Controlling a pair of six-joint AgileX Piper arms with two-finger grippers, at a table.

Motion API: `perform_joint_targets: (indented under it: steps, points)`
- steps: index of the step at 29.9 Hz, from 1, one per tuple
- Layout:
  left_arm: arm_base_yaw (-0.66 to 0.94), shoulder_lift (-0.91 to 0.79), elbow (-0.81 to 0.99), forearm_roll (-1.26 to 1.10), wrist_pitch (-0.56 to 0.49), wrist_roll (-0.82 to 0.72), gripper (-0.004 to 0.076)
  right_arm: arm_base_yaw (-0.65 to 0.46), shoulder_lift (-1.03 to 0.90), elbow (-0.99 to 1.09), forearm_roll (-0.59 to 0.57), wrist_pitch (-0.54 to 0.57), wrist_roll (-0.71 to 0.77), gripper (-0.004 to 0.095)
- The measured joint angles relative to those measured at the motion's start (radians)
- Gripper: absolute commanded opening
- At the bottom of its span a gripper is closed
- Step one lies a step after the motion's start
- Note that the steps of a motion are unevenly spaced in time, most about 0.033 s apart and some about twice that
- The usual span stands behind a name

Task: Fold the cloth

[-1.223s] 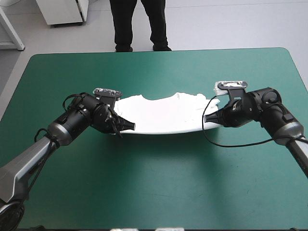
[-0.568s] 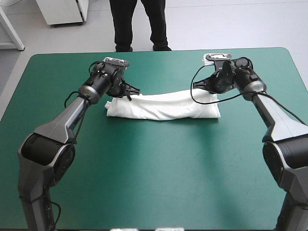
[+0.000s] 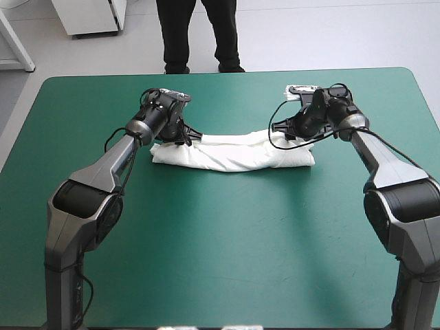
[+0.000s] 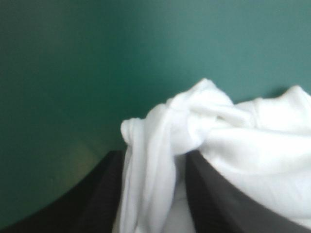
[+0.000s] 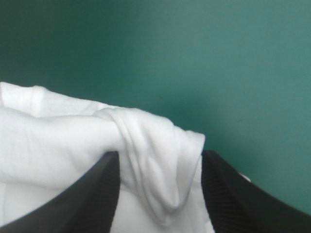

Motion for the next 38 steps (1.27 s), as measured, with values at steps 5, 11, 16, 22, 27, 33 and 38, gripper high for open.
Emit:
perform_joint_targets:
  steps: [5, 11, 16, 22, 27, 33, 38]
  points:
    - [0.0, 0.0, -0.115, -0.003, 0.12, 0.008, 0.0493, 0.0, -0.044, 0.0, -0.001, 0.014, 0.0, 0.0485]
    - [0.0, -0.046, -0.178, -0.006, 0.199, 0.01, 0.0483, 0.0, -0.149, -0.001, -0.031, 0.069, 0.001, 0.0452]
    - [0.0, -0.126, -0.18, -0.051, 0.215, 0.041, 0.0348, 0.0, -0.228, -0.001, -0.058, 0.119, 0.008, 0.0439]
    - [-0.044, -0.18, -0.183, -0.253, 0.198, 0.174, -0.0003, 0.0, -0.305, -0.002, -0.11, 0.151, 0.04, 0.0439]
    - [-0.104, -0.163, -0.183, -0.335, 0.119, 0.234, -0.001, 0.0, -0.323, -0.002, -0.151, 0.168, 0.058, 0.0435]
    - [-0.141, -0.073, -0.185, -0.374, 0.095, 0.245, -0.001, -0.021, -0.323, -0.002, -0.148, 0.175, 0.095, 0.0396]
    - [-0.156, 0.023, -0.185, -0.429, 0.071, 0.262, -0.001, -0.078, -0.323, -0.002, -0.107, 0.175, 0.096, 0.0395]
